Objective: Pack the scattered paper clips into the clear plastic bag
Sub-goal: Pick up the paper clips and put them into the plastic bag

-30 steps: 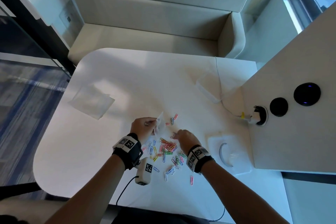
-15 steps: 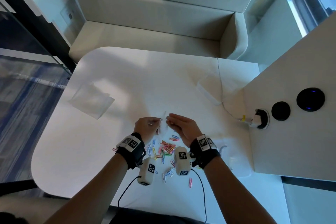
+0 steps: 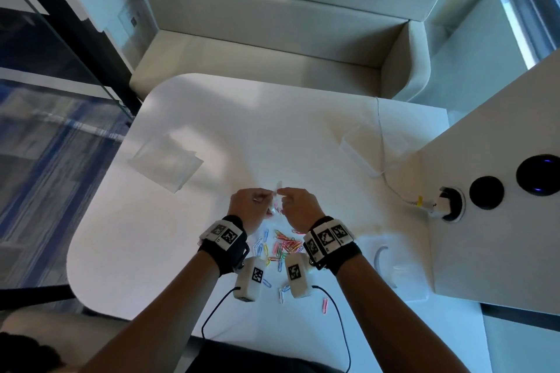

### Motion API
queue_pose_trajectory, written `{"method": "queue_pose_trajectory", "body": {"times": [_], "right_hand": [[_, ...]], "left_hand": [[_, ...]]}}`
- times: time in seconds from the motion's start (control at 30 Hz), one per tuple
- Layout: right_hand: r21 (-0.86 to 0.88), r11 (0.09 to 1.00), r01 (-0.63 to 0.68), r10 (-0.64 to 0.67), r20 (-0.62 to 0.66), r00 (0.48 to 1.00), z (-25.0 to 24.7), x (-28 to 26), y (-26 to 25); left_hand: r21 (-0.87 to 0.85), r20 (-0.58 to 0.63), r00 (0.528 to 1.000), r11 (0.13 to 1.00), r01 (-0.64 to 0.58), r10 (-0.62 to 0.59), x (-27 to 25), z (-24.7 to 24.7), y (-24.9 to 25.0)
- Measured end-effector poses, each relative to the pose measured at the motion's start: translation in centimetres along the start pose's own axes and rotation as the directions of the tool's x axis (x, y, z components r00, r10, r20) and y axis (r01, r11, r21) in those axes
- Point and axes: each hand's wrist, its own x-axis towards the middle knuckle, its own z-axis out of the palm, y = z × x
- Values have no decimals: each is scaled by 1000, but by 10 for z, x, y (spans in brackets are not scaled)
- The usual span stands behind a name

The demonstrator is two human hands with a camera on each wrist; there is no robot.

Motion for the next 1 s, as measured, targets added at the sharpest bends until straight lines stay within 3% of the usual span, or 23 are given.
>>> {"method": "queue_pose_trajectory", "body": {"times": [0.1, 0.13, 0.2, 0.23, 0.33, 0.4, 0.57, 0.7, 0.8, 1.0], "right_hand": [[309, 948, 73, -30, -139, 990, -11, 6, 3], [311, 945, 100, -29, -227, 973, -16, 13, 9], [64, 992, 108, -78, -359, 930, -25, 30, 29], [-97, 993, 66, -94, -323, 942, -24, 39, 43], [-460, 886, -53, 43, -33, 999, -3, 52, 88], [-618, 786, 1, 7, 10, 1000, 13, 48, 108], [-648, 713, 267, -209, 167, 964, 43, 12, 111], [-682, 573, 455, -294, 347, 891, 60, -22, 122], [-695, 543, 471, -315, 352, 882, 69, -38, 138], [-734, 447, 511, -476, 288, 831, 64, -36, 138]], "left_hand": [[-35, -32, 999, 999, -2, 0, 0, -8, 2], [-44, -42, 999, 999, 0, -2, 0, -12, 1], [-65, -47, 999, 998, 12, -16, -1, -20, 0], [-75, -47, 999, 997, 17, -21, -2, -24, 0], [-89, -53, 998, 996, 19, -24, -5, -34, -6], [-90, -51, 998, 996, 26, -31, -7, -38, -11], [-62, -53, 998, 997, 35, -39, -6, -40, -19], [-36, -52, 998, 999, 19, -21, -8, -32, -16], [17, -54, 998, 1000, -16, 17, -10, -26, -13], [106, -48, 996, 992, -67, 73, -13, -23, -15]]}}
